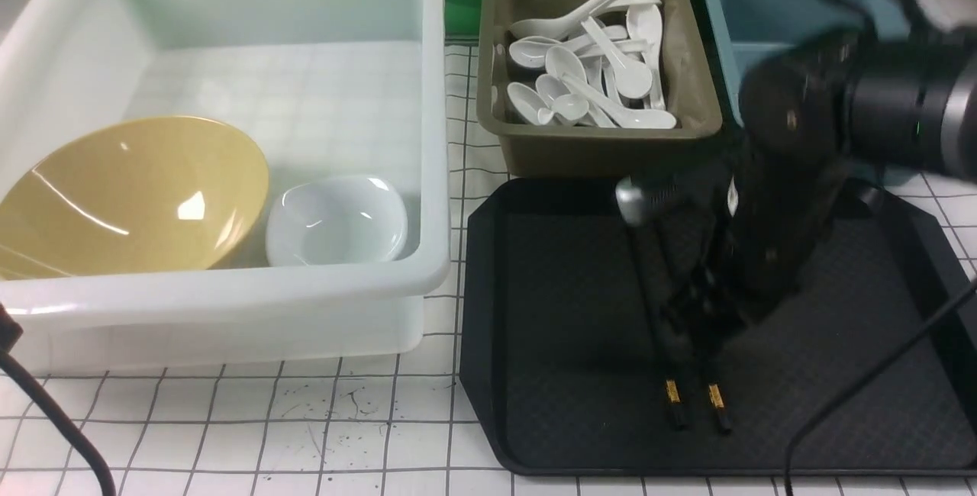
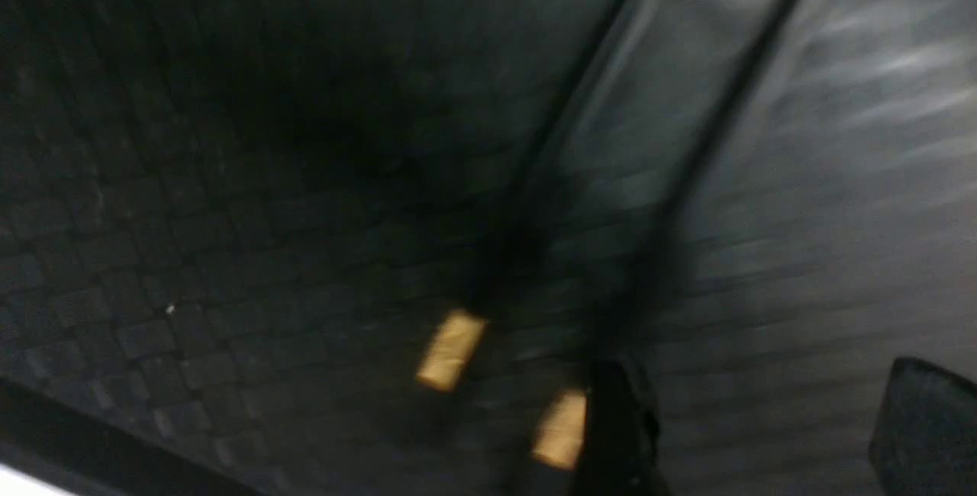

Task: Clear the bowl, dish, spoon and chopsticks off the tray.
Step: Use the right arm to grab a chopstick, then use the right arm to put a chopstick into the small storage box on the right

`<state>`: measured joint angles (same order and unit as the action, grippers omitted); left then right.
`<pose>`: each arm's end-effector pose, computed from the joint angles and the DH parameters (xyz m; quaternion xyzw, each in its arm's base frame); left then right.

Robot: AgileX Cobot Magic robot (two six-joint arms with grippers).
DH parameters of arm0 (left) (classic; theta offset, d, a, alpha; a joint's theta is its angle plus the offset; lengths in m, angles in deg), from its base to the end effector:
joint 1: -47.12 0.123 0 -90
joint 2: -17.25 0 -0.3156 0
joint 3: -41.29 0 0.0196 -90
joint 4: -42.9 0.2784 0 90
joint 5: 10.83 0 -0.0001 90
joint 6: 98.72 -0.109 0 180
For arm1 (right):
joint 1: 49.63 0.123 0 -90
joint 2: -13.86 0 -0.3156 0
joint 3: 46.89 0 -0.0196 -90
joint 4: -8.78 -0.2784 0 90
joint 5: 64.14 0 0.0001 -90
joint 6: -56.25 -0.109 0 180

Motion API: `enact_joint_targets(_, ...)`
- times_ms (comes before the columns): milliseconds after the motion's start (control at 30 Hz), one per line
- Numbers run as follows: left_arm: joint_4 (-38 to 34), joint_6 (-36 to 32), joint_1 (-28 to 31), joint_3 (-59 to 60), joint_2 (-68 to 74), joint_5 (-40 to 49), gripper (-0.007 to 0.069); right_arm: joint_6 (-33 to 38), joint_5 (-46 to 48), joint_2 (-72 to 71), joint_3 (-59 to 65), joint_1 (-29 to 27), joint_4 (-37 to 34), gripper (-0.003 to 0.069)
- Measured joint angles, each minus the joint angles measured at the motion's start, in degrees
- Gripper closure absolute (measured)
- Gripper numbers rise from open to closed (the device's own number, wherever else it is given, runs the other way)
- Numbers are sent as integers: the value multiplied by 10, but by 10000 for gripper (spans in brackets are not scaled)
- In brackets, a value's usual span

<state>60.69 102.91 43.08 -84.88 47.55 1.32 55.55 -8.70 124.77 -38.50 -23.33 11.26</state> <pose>0.1109 -0.0008 0.3193 -0.0227 0.7411 -0.0245 0.6706 0.3379 0.1626 0.1902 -0.2324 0.9714 -0.0071 0.0489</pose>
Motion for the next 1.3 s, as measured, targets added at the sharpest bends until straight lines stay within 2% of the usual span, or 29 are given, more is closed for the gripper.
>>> enact_joint_targets(133, 0, 0, 0, 0, 0, 1, 631, -18, -68, 8, 44, 0, -3, 200)
enact_joint_targets(233, 0, 0, 0, 0, 0, 2, 631, -23, -87, 20, 50, 0, -5, 253)
enact_joint_targets(333, 0, 0, 0, 0, 0, 3, 631, -20, -91, 22, 50, 0, -5, 342)
enact_joint_targets(433, 1, 0, 0, 0, 0, 3, 631, -16, -91, 18, 51, 0, 0, 522)
enact_joint_targets(500, 1, 0, 0, 0, 0, 3, 631, -9, -79, 11, 53, 1, 20, 572)
enact_joint_targets(600, 2, 0, 0, 0, 0, 3, 631, -6, -54, -10, 57, 1, 51, 573)
enact_joint_targets(733, 2, 0, 0, 0, 0, 2, 631, -4, -24, -129, 58, 1, 122, 573)
enact_joint_targets(867, 2, 0, 0, 0, 0, 2, 631, -11, -64, -204, 58, -2, 197, 573)
enact_joint_targets(967, 2, 0, 0, 0, 0, 0, 631, -74, -210, -241, 58, -32, 306, 573)
enact_joint_targets(1033, 2, 0, 0, 0, 0, 0, 631, -177, -368, -233, 58, -84, 415, 573)
enact_joint_targets(1067, 2, 0, 0, 0, 0, 0, 631, -208, -412, -225, 57, -101, 435, 573)
enact_joint_targets(1133, 2, 0, 0, 0, 0, -1, 631, -320, -533, -178, 39, -163, 476, 573)
enact_joint_targets(1233, 2, 0, 0, 0, 0, -2, 631, -462, -566, -100, 0, -220, 496, 561)
enact_joint_targets(1300, 2, 0, 0, 0, 0, 0, 631, -518, -554, -41, -26, -245, 499, 532)
